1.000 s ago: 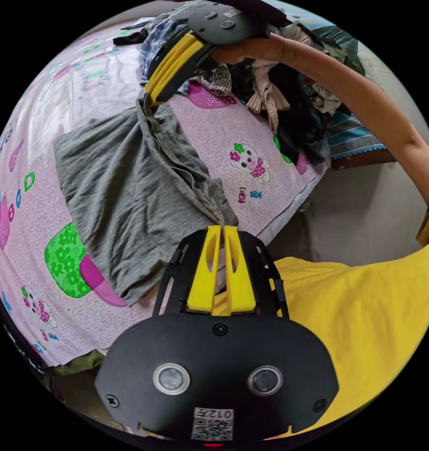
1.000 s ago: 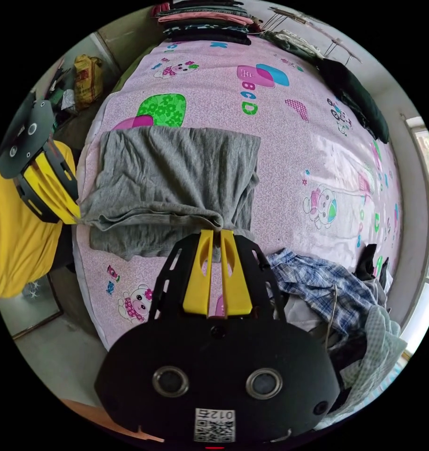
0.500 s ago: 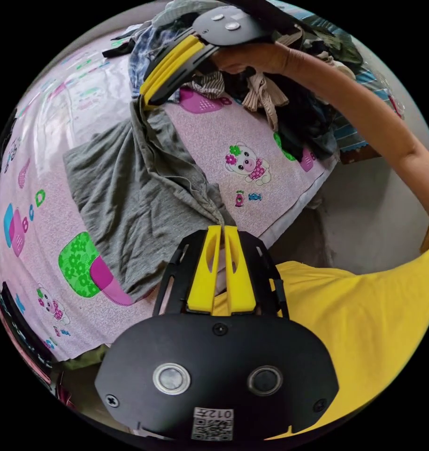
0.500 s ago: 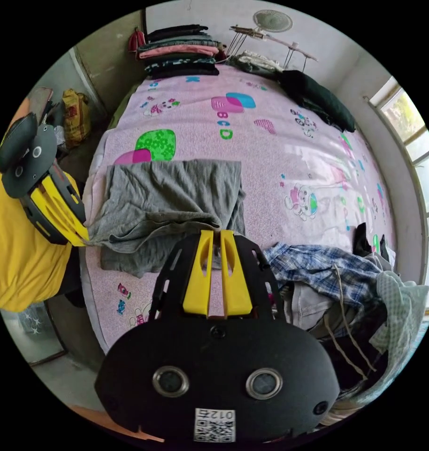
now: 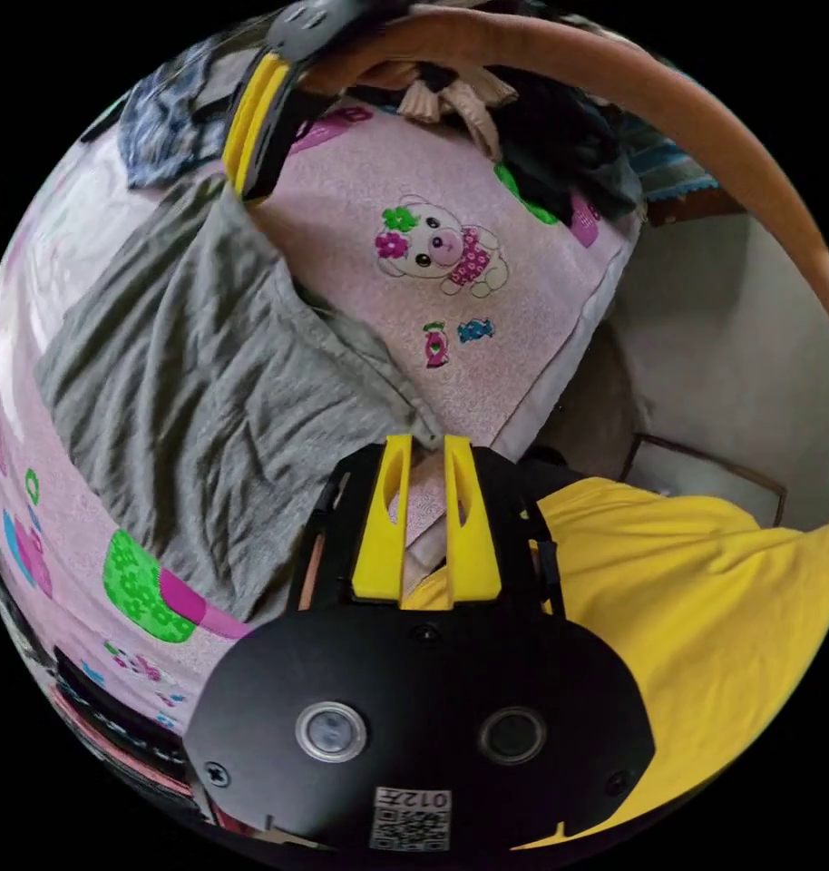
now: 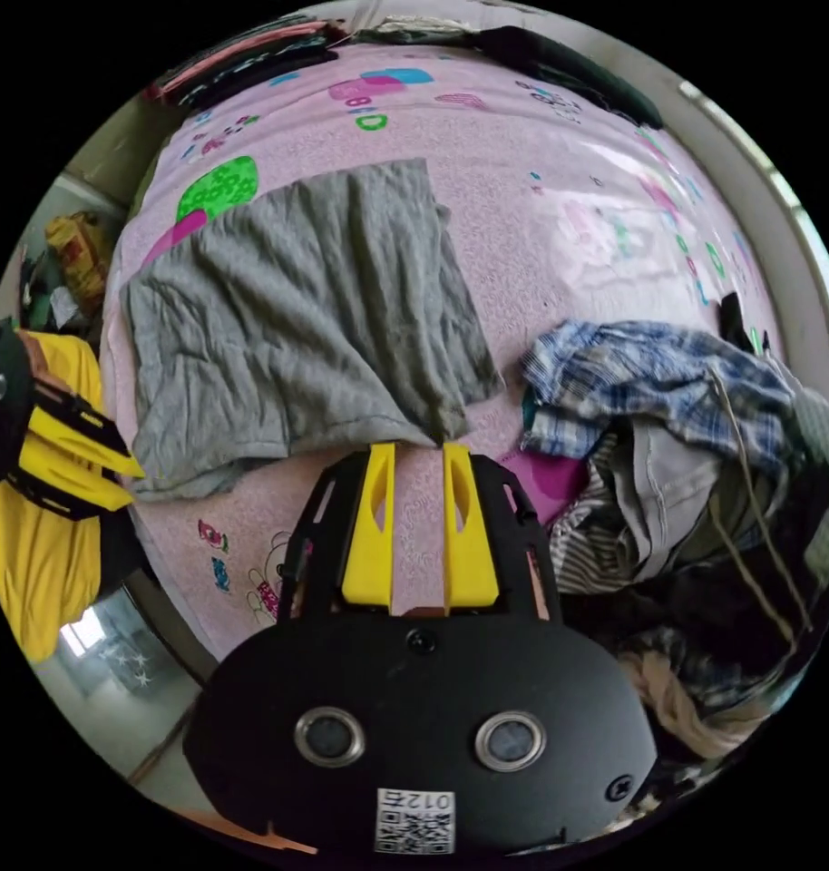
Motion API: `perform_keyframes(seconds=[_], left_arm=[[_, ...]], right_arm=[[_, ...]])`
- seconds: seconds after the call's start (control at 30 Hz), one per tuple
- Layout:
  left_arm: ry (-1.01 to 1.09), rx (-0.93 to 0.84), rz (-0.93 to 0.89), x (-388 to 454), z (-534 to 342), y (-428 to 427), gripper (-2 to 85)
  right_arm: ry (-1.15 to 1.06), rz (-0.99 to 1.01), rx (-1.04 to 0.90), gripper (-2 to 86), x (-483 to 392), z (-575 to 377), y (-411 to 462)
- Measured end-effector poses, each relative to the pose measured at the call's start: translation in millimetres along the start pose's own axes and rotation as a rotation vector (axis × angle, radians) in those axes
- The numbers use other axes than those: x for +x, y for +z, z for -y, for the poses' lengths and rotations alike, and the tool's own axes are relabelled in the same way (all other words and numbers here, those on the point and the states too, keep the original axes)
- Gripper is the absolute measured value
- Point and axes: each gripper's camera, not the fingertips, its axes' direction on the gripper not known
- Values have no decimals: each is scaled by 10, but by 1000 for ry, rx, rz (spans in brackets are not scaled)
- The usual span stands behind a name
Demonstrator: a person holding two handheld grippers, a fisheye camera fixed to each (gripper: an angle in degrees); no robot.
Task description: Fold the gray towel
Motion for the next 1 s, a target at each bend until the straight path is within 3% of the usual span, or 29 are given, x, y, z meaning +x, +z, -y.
perform_keyframes(seconds=[0.17, 0.23, 0.37, 0.43, 0.57, 0.8, 0.87, 0.97, 1.0], left_arm=[[243, 24, 95, 321, -234, -160, 7], [206, 49, 64, 142, -428, -264, 6], [8, 193, -179, -798, -1144, -572, 6], [-57, 216, -237, -1164, -1446, -625, 6], [-129, 268, -172, -1704, -2139, -714, 4], [143, 138, 213, -1564, -2471, -319, 2], [190, 106, 238, -1520, -2434, -206, 2], [195, -84, 190, -1595, -2440, 120, 2], [185, -53, 169, -1638, -2517, 94, 2]], right_arm=[[384, 125, 127, 91, 379, -572, -484], [498, 164, 210, 86, 361, -798, -680], [693, 229, 338, 69, -20, -1174, -1017], [725, 302, 397, 60, -294, -1238, -1154], [672, 339, 388, 36, -1020, -1105, -1343], [613, 232, 187, 25, -1355, -813, -1256], [593, 215, 136, 23, -1362, -793, -1274], [546, 228, 106, 18, -1336, -799, -1364], [542, 238, 100, 17, -1316, -799, -1384]])
